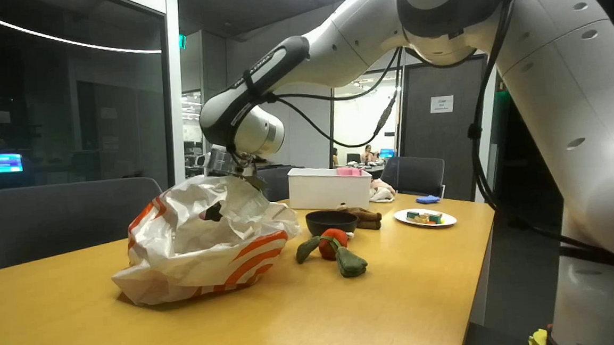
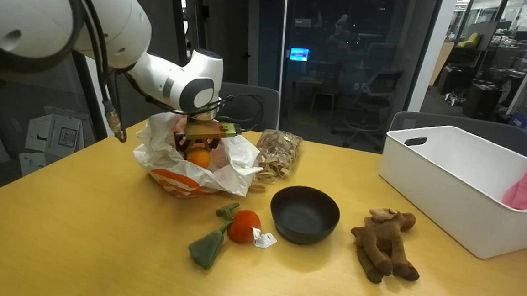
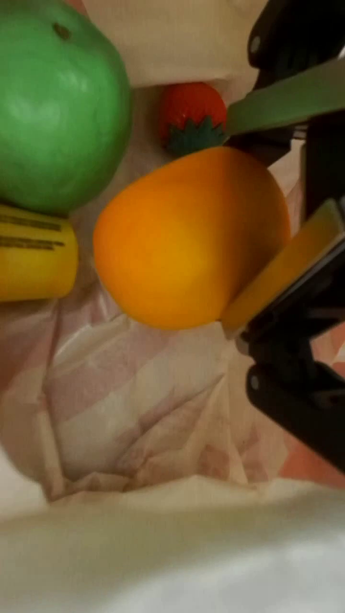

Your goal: Put the orange and apple in the black bowl.

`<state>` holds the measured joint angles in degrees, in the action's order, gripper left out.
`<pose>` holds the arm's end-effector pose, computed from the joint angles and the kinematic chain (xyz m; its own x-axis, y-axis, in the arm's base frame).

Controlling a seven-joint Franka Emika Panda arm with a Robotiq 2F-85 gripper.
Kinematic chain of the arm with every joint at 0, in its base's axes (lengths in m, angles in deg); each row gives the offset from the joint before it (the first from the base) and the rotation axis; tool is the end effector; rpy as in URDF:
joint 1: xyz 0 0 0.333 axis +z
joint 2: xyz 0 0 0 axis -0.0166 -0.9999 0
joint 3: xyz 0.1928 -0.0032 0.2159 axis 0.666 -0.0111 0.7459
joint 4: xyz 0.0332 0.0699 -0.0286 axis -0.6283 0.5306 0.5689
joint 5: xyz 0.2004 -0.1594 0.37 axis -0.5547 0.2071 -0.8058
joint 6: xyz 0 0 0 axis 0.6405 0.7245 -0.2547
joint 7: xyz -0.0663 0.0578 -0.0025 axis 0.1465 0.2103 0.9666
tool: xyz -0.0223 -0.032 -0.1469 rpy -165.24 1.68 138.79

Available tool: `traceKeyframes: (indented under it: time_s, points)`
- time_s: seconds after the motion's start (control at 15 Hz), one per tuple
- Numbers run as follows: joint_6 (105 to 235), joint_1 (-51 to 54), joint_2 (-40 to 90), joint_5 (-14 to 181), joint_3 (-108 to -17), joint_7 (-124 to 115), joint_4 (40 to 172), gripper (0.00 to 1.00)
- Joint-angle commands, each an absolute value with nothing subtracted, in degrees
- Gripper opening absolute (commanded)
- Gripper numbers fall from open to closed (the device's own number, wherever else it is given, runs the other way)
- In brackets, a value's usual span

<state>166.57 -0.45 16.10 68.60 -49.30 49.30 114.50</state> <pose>0.6968 0.1059 0.2207 0.6564 0.7217 0.2197 0.7515 -0.6510 -0.1069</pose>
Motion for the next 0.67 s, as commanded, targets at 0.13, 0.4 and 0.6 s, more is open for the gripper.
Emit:
traceKeyframes:
  time_s: [0.13, 0.4, 0.6]
  points:
    - [151.7, 1.3, 23.6, 76.9, -52.4, 34.4, 114.3, 0.40]
    - [146.4, 1.4, 28.1, 80.2, -52.5, 29.8, 114.6, 0.40]
    - [145.4, 1.2, 32.7, 80.3, -52.5, 27.9, 116.0, 0.40]
